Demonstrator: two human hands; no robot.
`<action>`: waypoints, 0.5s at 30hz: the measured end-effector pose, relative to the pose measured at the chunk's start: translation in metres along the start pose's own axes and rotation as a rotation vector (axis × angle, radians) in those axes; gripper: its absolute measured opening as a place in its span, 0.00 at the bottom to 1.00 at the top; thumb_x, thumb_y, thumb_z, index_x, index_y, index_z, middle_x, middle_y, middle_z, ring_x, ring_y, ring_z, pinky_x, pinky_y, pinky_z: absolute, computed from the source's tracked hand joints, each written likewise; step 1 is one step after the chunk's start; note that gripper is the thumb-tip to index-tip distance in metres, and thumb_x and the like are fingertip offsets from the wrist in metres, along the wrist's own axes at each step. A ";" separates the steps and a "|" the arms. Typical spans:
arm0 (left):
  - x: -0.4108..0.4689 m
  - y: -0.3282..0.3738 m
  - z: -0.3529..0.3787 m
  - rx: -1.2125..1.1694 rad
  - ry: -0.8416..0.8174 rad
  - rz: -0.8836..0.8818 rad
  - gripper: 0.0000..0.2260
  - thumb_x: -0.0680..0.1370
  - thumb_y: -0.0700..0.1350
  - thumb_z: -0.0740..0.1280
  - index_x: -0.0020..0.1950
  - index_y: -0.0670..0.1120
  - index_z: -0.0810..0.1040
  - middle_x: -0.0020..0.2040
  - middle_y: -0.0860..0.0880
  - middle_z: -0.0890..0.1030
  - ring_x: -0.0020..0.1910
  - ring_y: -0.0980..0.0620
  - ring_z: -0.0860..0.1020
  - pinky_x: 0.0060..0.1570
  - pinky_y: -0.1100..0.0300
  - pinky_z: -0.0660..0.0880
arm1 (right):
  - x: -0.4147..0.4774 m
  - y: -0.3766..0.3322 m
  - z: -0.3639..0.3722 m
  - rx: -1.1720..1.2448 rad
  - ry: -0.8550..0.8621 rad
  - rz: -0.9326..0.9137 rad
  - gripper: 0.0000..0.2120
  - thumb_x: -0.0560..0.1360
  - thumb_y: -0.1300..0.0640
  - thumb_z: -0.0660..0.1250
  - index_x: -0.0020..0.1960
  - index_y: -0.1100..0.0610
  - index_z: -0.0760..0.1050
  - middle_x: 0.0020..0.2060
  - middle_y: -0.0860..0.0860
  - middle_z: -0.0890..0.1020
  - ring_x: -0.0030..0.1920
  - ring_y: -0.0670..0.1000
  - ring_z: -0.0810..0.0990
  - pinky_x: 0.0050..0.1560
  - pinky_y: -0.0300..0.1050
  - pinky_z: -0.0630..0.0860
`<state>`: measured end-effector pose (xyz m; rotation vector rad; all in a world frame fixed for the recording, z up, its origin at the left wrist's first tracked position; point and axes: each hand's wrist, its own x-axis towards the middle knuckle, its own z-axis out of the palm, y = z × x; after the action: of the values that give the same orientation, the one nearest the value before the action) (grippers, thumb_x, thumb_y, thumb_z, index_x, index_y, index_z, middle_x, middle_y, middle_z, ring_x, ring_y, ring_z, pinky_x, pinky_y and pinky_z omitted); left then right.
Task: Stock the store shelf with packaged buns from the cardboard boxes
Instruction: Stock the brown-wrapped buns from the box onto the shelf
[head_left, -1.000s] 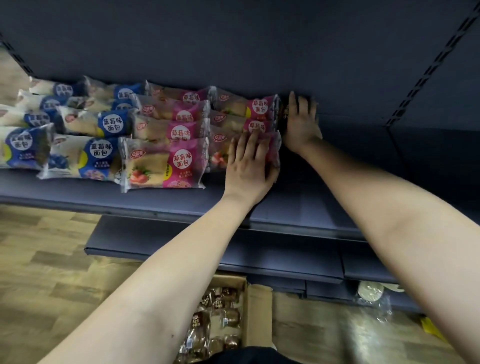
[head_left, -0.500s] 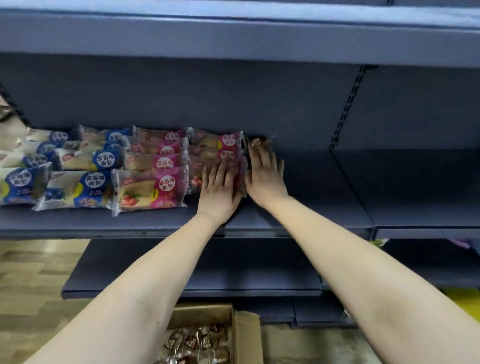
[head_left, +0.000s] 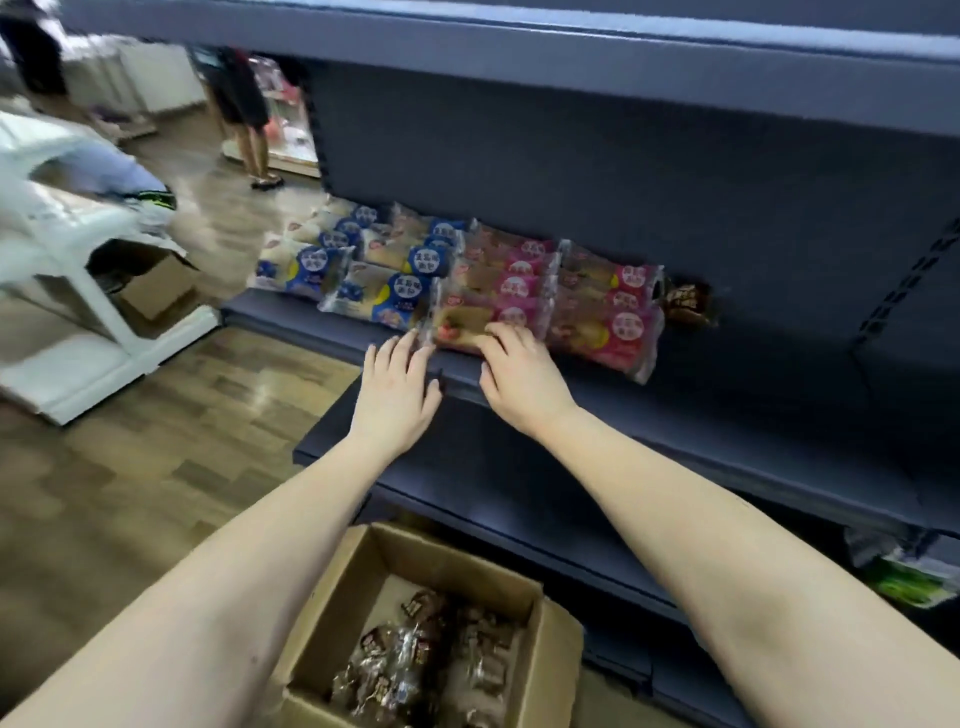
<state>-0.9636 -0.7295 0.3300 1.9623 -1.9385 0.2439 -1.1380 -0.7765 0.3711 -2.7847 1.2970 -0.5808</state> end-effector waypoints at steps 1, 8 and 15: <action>-0.012 -0.016 -0.002 0.016 -0.003 -0.025 0.22 0.76 0.49 0.56 0.66 0.39 0.72 0.68 0.37 0.71 0.65 0.35 0.70 0.65 0.40 0.65 | 0.005 -0.017 0.008 0.023 -0.016 -0.047 0.18 0.75 0.60 0.64 0.64 0.62 0.73 0.63 0.60 0.74 0.62 0.64 0.72 0.60 0.58 0.71; -0.103 -0.085 0.004 0.102 -0.178 -0.261 0.27 0.77 0.48 0.63 0.74 0.42 0.63 0.74 0.38 0.62 0.70 0.38 0.65 0.70 0.46 0.61 | 0.002 -0.104 0.078 0.115 -0.232 -0.251 0.20 0.78 0.57 0.60 0.69 0.59 0.69 0.69 0.59 0.68 0.67 0.61 0.67 0.65 0.55 0.66; -0.197 -0.098 0.044 0.101 -0.751 -0.437 0.30 0.79 0.53 0.60 0.77 0.46 0.53 0.78 0.41 0.48 0.75 0.38 0.53 0.73 0.48 0.54 | -0.038 -0.129 0.148 0.034 -0.561 -0.165 0.23 0.79 0.54 0.57 0.73 0.54 0.60 0.73 0.56 0.59 0.69 0.60 0.62 0.66 0.54 0.64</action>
<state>-0.8802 -0.5654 0.2026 2.7398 -1.8084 -0.6055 -1.0156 -0.6843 0.2426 -2.7371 0.9332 0.1773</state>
